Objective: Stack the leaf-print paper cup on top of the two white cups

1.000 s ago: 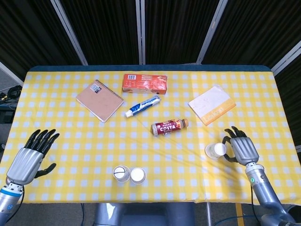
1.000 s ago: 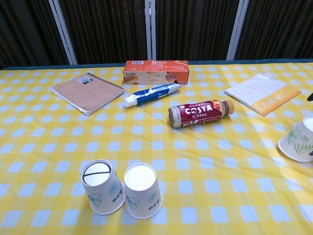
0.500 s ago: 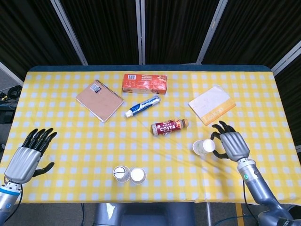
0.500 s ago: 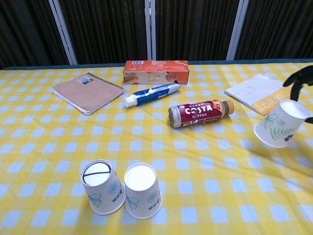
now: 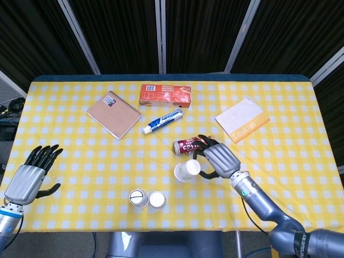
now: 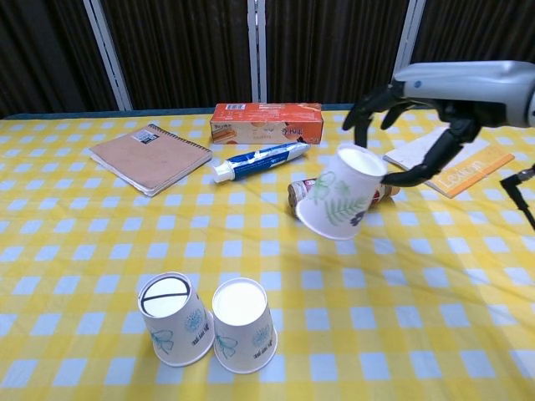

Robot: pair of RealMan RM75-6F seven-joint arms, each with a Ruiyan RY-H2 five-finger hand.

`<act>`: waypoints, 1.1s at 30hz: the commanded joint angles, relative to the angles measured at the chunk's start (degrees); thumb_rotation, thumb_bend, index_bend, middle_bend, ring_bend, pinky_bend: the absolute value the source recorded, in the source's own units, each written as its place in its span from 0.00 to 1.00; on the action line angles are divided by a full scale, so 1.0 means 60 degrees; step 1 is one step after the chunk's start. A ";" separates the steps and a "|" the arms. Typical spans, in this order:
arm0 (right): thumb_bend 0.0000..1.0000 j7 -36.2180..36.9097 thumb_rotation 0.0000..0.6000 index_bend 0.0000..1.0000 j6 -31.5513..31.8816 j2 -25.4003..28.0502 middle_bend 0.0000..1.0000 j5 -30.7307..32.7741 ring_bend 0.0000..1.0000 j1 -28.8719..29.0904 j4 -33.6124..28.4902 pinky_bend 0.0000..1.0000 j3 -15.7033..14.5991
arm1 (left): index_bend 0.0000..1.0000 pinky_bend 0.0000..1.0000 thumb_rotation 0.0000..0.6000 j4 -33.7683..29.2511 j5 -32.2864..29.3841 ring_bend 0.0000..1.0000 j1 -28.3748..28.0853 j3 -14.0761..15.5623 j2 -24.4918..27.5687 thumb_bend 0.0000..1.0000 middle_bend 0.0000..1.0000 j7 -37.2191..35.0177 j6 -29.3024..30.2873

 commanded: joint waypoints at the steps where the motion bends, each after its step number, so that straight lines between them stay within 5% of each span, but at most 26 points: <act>1: 0.22 -0.0273 1.00 0.57 -0.0154 -0.0208 0.18 0.0216 0.00 0.0339 -0.0419 0.21 0.0099 | 0.00 0.00 1.00 0.0047 -0.0045 0.00 -0.0025 -0.0035 0.0010 0.24 0.00 -0.0074 -0.0069; 15: 0.22 -0.1847 1.00 0.57 0.0426 -0.1059 0.19 0.1137 0.00 0.1541 -0.1451 0.21 0.0372 | 0.00 0.00 1.00 0.0217 -0.0123 0.00 -0.0138 -0.0106 0.0082 0.24 0.00 -0.0497 -0.0407; 33: 0.22 -0.1889 1.00 0.58 0.1617 -0.1745 0.19 -0.0054 0.00 0.1208 -0.1632 0.20 -0.0533 | 0.00 0.00 1.00 0.0138 0.0125 0.00 -0.0075 -0.0060 0.0171 0.24 0.00 -0.0603 -0.0313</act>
